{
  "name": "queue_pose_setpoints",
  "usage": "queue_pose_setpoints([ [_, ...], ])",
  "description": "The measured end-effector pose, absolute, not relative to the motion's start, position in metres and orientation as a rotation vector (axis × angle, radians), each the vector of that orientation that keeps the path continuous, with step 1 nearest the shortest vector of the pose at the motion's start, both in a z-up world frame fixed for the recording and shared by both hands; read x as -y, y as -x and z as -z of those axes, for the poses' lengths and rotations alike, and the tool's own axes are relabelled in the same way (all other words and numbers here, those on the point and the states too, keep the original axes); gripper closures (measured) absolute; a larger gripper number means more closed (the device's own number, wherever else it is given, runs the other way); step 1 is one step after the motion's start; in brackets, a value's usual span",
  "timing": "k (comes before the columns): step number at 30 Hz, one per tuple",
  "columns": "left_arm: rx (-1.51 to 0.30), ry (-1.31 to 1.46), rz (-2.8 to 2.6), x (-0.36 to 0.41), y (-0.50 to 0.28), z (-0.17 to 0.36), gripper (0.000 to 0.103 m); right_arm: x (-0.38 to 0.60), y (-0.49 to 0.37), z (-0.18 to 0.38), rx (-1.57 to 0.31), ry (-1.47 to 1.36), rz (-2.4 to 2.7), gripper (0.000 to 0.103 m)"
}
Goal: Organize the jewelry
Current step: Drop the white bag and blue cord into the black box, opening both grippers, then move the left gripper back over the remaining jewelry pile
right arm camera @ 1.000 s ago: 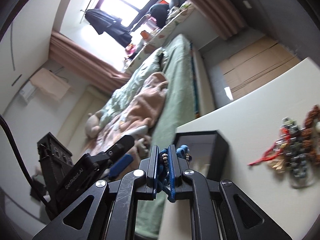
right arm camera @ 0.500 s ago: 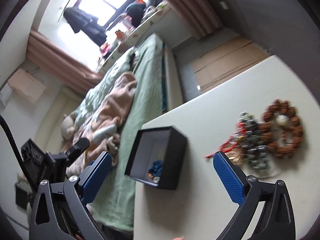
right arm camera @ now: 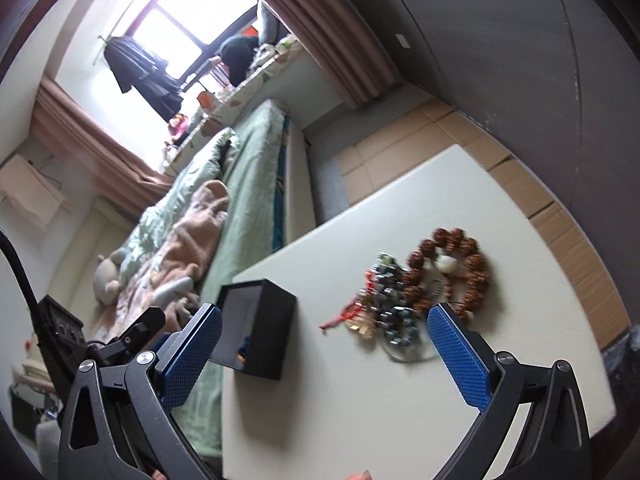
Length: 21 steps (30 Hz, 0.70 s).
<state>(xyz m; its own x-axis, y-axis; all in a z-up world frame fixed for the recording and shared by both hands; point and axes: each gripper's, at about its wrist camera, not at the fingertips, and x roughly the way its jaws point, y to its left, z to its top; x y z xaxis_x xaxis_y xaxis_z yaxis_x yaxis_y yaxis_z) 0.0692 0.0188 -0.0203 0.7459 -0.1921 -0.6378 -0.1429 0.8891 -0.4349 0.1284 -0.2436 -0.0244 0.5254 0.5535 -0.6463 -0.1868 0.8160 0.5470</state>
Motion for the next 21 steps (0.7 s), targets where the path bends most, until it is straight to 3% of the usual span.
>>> queue_pose_setpoints([
  [21,-0.892,0.246,0.137,0.095,-0.094,0.069,0.004,0.327,-0.135,0.027,-0.984,-0.412,-0.223,0.0],
])
